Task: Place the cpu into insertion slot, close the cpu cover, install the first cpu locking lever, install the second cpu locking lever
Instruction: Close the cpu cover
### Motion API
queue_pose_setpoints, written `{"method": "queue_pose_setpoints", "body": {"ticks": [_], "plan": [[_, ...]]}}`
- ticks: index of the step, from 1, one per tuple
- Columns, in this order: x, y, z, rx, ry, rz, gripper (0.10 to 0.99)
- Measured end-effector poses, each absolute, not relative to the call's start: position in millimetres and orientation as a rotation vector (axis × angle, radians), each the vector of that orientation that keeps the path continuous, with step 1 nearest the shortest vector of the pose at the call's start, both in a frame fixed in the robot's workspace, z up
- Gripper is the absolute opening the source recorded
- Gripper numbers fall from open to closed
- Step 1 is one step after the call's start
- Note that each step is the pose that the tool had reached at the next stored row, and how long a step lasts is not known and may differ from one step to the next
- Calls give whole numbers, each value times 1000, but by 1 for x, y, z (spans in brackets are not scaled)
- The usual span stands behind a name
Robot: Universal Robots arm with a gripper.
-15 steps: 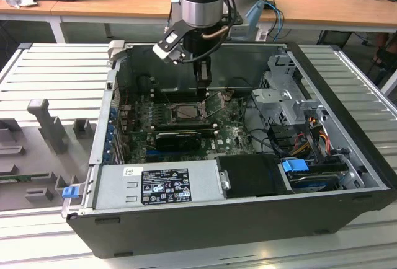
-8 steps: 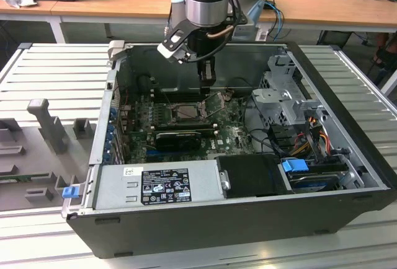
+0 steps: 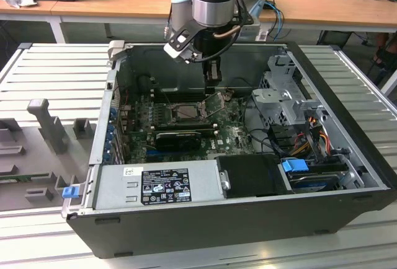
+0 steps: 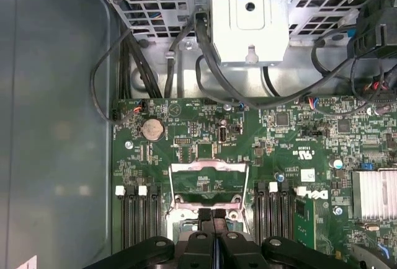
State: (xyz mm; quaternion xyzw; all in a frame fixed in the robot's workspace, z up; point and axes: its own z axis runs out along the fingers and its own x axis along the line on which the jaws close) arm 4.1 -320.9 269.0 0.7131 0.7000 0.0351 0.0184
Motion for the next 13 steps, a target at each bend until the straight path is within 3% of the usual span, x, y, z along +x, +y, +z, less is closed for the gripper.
{"method": "queue_pose_setpoints", "body": {"ticks": [13], "plan": [[17,-321,263,2214,2174,109,106]]}}
